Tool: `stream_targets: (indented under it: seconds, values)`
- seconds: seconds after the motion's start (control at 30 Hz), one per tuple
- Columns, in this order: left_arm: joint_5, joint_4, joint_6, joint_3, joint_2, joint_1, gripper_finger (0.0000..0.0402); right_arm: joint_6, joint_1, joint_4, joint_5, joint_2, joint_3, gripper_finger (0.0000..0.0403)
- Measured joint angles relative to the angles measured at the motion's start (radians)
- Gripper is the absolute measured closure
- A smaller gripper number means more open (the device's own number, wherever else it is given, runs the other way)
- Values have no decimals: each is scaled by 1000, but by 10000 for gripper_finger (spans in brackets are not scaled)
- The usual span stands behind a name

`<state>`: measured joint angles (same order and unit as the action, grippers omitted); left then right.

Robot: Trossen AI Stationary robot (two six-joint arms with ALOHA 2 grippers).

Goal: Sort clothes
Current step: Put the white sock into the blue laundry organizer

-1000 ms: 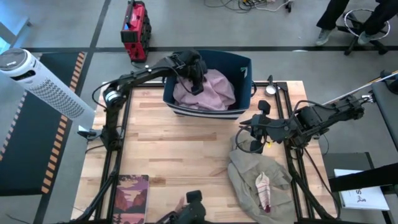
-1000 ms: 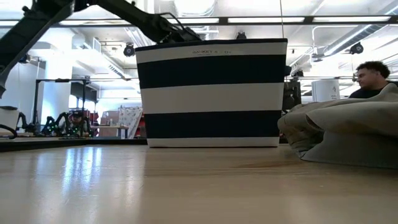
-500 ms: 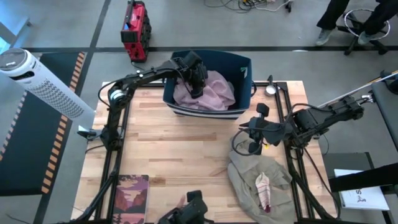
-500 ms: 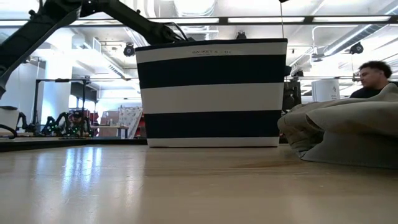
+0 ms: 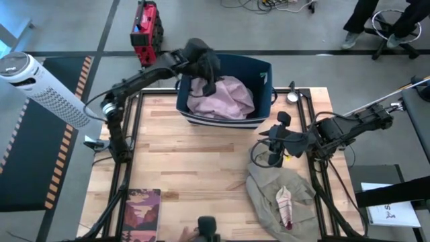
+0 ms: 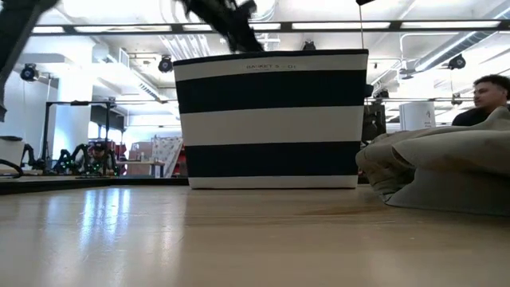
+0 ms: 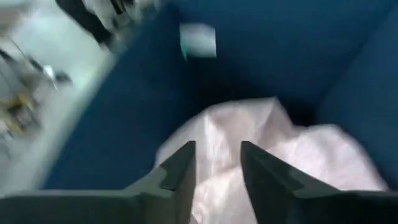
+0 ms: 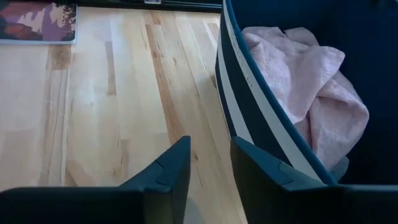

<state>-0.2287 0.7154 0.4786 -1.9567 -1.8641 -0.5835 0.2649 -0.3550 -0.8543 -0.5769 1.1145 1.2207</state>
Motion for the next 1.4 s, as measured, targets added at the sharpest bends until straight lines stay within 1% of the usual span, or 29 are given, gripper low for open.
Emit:
stream_targets:
  seconds: [0.13, 0.27, 0.4, 0.5, 0.6, 0.73, 0.87, 0.97, 1.1, 1.23, 1.4]
  values:
    - [0, -1, -5, 2, 114, 30, 240, 5, -1, 0, 11, 0, 0, 278]
    - [-2, -4, -20, 49, 229, 74, 199, 22, -3, -5, 33, 0, 0, 249]
    - [-10, -52, -27, 158, 362, 114, 175, 33, -14, -37, 70, 0, 0, 223]
    - [-9, -125, -57, 286, 463, 134, 166, 84, -22, -82, 97, 7, -7, 207]
    - [-9, -214, -92, 436, 574, 146, 161, 151, -34, -107, 162, 17, -30, 193]
    - [-8, -330, -146, 625, 716, 147, 159, 274, -55, -117, 302, 34, -67, 176]
    - [9, -412, -158, 756, 828, 147, 163, 427, -87, -116, 441, 54, -95, 166]
    - [33, -426, -182, 806, 896, 147, 169, 535, -114, -114, 529, 69, -116, 160]
    - [39, -404, -212, 844, 952, 146, 178, 681, -161, -115, 580, 96, -151, 157]
    - [38, -403, -230, 873, 985, 147, 185, 780, -217, -113, 586, 139, -180, 155]
    - [38, -398, -235, 895, 992, 147, 189, 883, -271, -112, 586, 219, -222, 152]
